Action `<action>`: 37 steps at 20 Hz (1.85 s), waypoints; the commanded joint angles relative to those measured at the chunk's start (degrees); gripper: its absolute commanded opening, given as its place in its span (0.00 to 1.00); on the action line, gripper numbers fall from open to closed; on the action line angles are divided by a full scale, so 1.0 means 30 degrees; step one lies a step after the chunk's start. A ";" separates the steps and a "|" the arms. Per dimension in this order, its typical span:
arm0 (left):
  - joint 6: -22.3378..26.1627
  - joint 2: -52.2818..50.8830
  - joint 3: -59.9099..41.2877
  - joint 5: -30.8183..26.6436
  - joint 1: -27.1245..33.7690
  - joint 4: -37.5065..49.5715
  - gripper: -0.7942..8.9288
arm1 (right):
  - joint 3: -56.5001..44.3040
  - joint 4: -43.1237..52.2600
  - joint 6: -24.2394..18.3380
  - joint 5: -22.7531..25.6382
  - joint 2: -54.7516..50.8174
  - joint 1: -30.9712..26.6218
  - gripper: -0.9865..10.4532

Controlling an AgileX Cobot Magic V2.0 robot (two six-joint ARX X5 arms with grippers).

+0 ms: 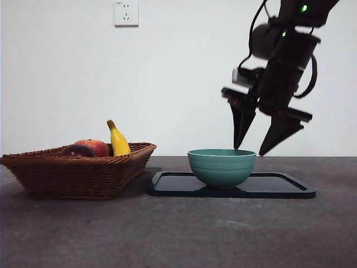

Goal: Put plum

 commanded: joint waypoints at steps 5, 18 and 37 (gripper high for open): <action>0.0153 0.0102 0.0233 0.0109 -0.0073 0.0211 0.50 | 0.0430 0.0670 -0.0146 0.0066 0.1260 0.0138 0.18; 0.0153 0.0095 0.0233 0.0109 -0.0073 0.0197 0.50 | 0.1858 -0.0379 -0.0364 0.0066 -0.1880 0.0117 0.09; 0.0153 0.0102 0.0233 0.0117 -0.0073 0.0211 0.50 | -0.5683 -0.2062 -0.0911 -0.0022 -1.1453 0.3993 0.09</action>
